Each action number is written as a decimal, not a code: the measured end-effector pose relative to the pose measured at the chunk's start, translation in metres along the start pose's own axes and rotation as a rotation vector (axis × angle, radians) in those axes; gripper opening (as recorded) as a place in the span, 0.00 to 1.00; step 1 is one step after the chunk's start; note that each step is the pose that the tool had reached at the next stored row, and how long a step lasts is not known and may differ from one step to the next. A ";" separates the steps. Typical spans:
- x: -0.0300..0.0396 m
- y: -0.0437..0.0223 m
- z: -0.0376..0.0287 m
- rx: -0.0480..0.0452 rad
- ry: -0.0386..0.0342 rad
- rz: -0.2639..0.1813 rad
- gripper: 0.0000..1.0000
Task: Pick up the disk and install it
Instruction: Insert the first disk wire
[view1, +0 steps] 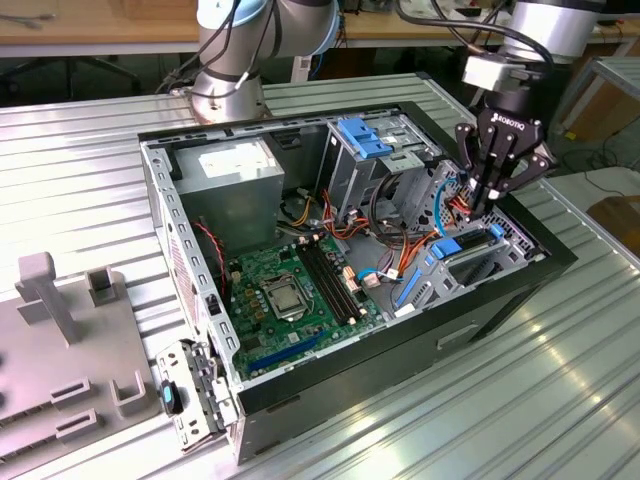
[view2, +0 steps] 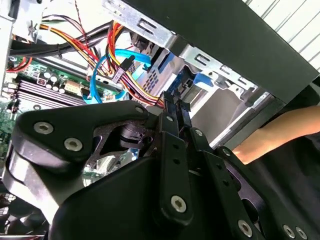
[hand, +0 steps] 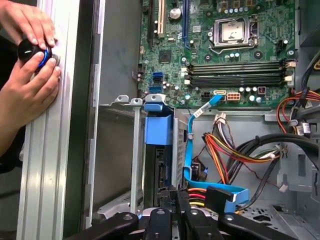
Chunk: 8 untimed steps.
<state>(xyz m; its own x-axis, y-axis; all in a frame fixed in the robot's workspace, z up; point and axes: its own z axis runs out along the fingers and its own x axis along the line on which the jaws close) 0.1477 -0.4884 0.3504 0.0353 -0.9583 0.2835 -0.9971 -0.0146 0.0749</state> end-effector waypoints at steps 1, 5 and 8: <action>0.0026 0.0000 0.0008 -0.0005 0.0000 0.002 0.16; 0.0116 0.0003 0.0037 -0.0020 -0.0020 0.007 0.16; 0.0127 0.0006 0.0040 0.0019 -0.0387 0.005 0.16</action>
<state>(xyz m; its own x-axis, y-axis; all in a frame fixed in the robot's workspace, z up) 0.1472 -0.5017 0.3502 0.0281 -0.9687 0.2466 -0.9974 -0.0107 0.0718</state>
